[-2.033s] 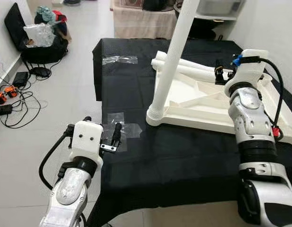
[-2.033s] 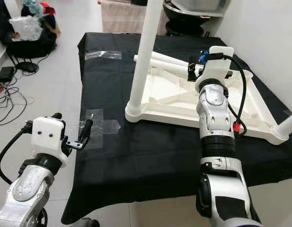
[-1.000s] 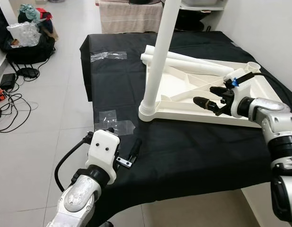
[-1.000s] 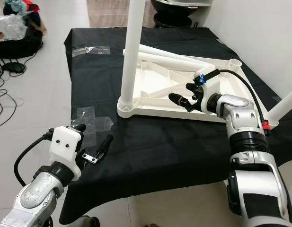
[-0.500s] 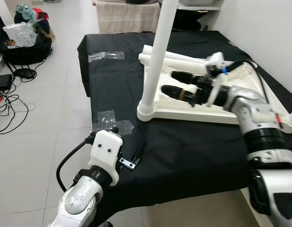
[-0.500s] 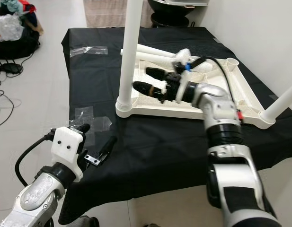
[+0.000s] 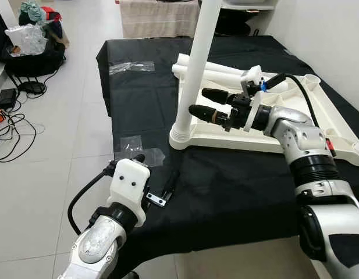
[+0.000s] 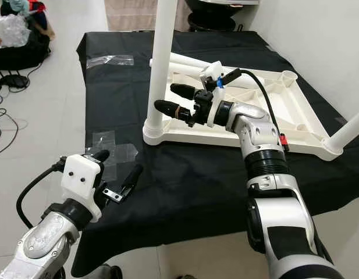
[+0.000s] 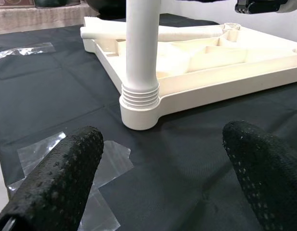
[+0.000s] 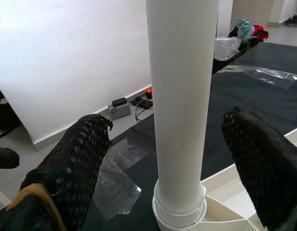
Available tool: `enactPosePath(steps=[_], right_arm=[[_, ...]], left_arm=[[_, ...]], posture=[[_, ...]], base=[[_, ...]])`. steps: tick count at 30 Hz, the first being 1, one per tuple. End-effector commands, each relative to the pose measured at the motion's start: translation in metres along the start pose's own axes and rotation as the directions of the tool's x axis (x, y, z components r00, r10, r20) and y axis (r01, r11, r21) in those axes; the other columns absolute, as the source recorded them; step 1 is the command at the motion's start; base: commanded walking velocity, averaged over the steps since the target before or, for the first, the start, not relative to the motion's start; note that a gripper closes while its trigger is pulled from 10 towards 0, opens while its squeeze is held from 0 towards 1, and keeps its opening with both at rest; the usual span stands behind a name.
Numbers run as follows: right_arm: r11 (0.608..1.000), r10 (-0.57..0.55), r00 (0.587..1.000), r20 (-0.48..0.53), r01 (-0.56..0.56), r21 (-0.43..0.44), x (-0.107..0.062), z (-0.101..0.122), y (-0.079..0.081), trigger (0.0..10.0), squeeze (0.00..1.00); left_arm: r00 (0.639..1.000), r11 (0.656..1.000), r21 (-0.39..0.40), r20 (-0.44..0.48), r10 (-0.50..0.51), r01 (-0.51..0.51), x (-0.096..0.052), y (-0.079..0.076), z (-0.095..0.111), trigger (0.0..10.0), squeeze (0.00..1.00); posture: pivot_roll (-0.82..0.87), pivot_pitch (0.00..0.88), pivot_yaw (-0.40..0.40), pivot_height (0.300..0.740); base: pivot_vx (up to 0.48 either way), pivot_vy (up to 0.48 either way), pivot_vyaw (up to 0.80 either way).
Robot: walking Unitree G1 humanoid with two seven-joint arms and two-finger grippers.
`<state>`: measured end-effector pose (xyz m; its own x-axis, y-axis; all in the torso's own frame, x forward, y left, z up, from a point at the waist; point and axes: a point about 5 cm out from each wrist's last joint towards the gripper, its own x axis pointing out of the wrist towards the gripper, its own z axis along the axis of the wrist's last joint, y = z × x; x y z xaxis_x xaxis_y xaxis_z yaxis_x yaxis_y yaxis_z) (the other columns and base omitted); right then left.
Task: Building children table
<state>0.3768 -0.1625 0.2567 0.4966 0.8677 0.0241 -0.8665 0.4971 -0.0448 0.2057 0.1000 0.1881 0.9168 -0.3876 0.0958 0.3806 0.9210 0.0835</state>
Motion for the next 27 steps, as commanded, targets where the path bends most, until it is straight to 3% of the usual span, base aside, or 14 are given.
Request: enactPosePath(steps=[1,12,20,27], right_arm=[[1.000,0.011,1.000,-0.004,-0.011,-0.023,0.002,0.003,0.000,10.0,0.00],[0.999,0.014,0.999,0.032,-0.013,-0.035,0.024,0.007,0.004,10.0,0.00],[0.999,0.001,0.999,0.038,0.001,-0.049,0.027,0.009,0.004,10.0,0.00],[0.999,-0.023,0.998,0.057,0.025,-0.044,0.048,0.010,0.007,10.0,0.00]], left_arm=[[1.000,1.000,0.004,0.001,-0.011,0.011,-0.001,-0.002,0.001,10.0,0.00],[1.000,1.000,0.006,0.009,-0.022,0.022,-0.002,-0.004,0.004,10.0,0.00],[1.000,1.000,0.010,0.010,-0.021,0.021,-0.003,-0.003,0.005,10.0,0.00],[1.000,1.000,0.009,0.016,-0.027,0.027,-0.001,-0.005,0.006,10.0,0.00]], posture=[[0.11,0.163,-0.115,0.740],[0.12,0.177,-0.120,0.740],[0.12,0.180,-0.119,0.740],[0.12,0.184,-0.120,0.740]], base=[[0.000,0.000,0.00],[0.000,0.000,0.00],[0.000,0.000,0.00],[0.000,0.000,0.00]])
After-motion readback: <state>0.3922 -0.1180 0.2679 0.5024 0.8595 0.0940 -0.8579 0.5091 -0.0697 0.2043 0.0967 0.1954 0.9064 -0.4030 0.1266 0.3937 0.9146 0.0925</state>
